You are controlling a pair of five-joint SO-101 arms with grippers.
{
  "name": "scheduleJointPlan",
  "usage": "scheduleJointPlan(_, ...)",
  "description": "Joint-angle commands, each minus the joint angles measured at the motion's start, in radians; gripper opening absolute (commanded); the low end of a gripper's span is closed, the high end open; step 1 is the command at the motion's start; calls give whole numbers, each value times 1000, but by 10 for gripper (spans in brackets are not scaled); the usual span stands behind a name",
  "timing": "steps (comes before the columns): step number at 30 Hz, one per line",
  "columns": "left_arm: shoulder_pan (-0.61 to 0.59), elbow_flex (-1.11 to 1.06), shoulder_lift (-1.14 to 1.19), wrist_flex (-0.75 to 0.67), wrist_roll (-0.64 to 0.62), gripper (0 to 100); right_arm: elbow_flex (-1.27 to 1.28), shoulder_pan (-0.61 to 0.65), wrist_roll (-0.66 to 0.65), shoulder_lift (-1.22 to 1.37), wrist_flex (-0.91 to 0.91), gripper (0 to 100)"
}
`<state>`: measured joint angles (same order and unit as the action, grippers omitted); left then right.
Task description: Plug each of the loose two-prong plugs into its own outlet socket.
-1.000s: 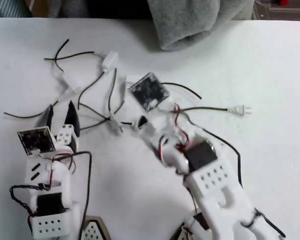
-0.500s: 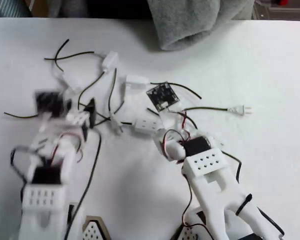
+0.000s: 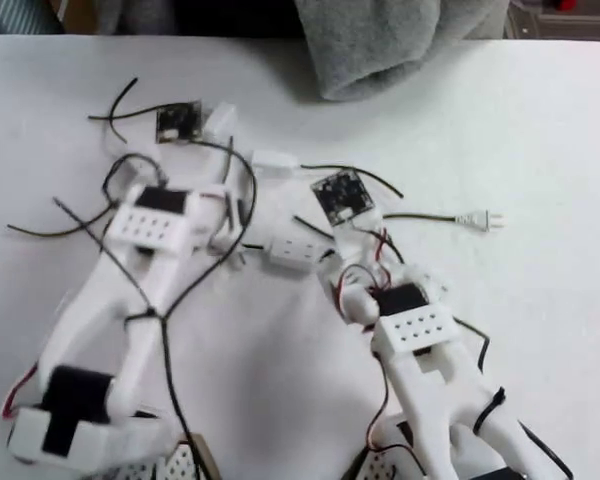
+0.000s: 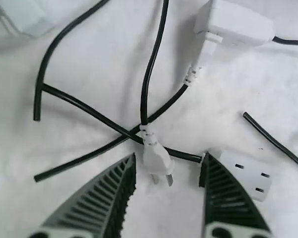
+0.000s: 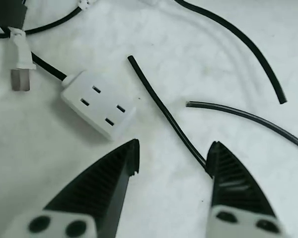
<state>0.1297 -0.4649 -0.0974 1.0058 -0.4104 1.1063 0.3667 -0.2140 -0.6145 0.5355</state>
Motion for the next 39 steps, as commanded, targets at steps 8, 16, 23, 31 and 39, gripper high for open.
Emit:
scheduleJointPlan(8,39,127,145,123,-290,223,44,-4,-40,-2,-104,223)
scheduleJointPlan(16,28,120,209,48,-358,222,75,8,-40,-1,-145,223)
scheduleJointPlan(23,13,147,337,-80,-359,219,107,44,-74,-1,-188,223)
scheduleJointPlan(31,7,276,441,26,-359,217,106,45,-78,-1,-189,223)
scheduleJointPlan(39,-18,407,542,175,-354,89,106,45,-77,-1,-191,223)
